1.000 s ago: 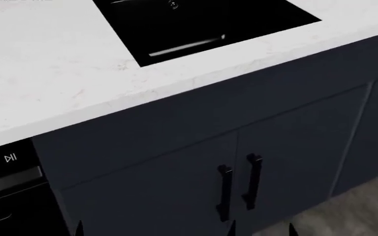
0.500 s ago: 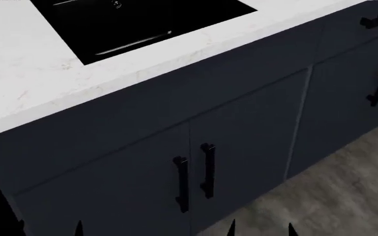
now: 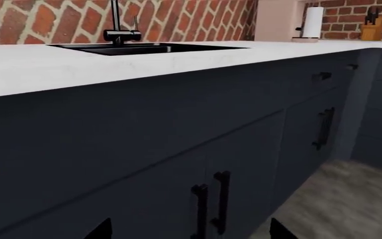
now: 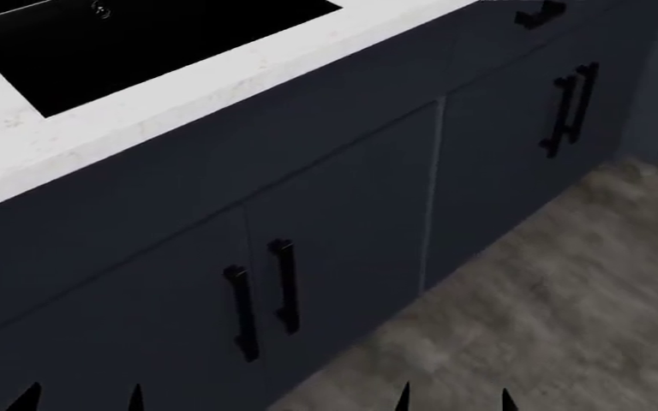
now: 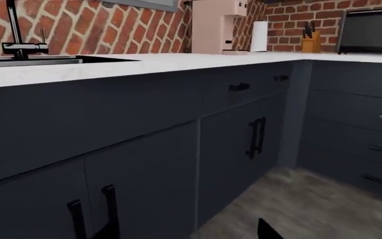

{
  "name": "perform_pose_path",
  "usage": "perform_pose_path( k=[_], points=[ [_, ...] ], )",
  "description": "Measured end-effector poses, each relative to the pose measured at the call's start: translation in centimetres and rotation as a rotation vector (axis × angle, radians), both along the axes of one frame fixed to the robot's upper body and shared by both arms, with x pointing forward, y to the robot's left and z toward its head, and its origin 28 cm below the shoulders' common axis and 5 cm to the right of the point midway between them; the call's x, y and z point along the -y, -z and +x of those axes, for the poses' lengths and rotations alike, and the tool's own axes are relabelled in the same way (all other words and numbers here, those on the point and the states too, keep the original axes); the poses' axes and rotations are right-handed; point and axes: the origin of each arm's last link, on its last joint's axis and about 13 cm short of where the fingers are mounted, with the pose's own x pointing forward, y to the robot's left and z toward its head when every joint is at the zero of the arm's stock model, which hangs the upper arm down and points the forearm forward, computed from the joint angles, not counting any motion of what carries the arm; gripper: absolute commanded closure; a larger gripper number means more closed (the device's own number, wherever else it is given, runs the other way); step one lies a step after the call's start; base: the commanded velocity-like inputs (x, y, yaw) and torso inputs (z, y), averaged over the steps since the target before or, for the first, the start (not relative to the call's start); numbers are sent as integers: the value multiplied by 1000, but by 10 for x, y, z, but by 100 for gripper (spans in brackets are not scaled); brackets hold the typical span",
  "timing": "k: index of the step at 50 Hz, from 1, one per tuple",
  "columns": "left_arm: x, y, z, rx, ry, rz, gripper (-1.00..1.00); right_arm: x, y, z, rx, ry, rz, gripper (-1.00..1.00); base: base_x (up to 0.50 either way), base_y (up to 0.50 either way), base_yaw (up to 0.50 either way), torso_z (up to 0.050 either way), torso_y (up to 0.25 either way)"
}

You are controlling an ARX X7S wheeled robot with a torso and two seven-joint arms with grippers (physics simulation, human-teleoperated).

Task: Navigate to the shelves.

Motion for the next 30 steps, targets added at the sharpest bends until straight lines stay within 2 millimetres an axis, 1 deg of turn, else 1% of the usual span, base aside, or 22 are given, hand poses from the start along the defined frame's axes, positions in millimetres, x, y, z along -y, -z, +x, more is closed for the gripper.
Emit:
perform_pose_path(
  k=[30],
  points=[
    [-1,0,1,-1,-1,0,-100,-1,0,1,1,2,3,-100,-47,53,-461,0,0]
  ],
)
